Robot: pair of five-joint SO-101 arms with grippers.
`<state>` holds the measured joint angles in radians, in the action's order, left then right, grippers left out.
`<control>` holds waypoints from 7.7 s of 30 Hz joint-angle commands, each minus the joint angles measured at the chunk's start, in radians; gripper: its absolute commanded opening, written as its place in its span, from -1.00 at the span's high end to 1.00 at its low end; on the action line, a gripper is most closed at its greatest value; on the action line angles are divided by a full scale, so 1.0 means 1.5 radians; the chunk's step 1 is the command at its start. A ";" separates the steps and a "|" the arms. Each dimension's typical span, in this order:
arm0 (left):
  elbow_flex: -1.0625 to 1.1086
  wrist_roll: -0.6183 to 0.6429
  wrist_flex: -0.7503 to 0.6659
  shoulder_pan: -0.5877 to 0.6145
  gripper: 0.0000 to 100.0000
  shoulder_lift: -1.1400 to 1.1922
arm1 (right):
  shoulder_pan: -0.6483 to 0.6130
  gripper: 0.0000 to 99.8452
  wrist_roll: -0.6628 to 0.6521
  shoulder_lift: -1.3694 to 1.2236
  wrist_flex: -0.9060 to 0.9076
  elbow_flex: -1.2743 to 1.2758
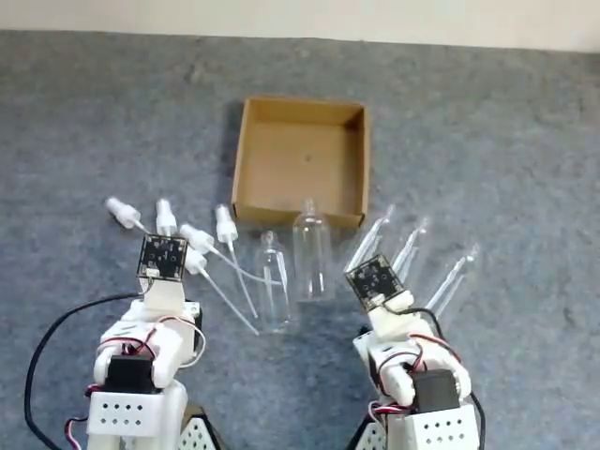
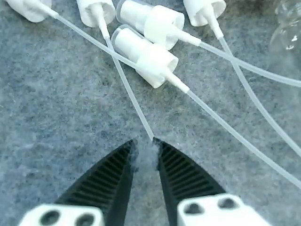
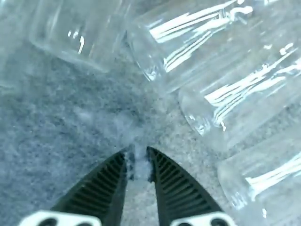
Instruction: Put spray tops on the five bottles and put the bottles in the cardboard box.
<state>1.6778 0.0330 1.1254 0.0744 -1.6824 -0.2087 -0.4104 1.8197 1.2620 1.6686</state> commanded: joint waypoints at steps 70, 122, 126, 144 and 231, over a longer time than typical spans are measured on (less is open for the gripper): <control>0.017 0.003 0.024 -0.034 0.99 -0.015 | 0.168 0.63 0.232 -0.824 0.009 -0.767; 0.017 0.003 0.024 -0.034 0.99 -0.015 | 0.454 0.95 -0.155 -1.153 -0.017 -1.068; 0.017 0.003 0.020 -0.034 0.99 -0.015 | 0.456 0.95 -0.154 -1.249 -0.005 -1.074; -0.279 -0.232 -0.068 0.272 0.98 0.020 | 0.464 0.96 -0.121 -1.326 -0.062 -0.995; -0.939 -0.315 0.314 0.019 0.99 0.962 | 0.476 0.75 -0.195 -1.322 -0.097 -0.899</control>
<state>0.0990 -0.3521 1.5735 0.2248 -0.0637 0.4941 -0.6928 -0.1826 1.1224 0.3230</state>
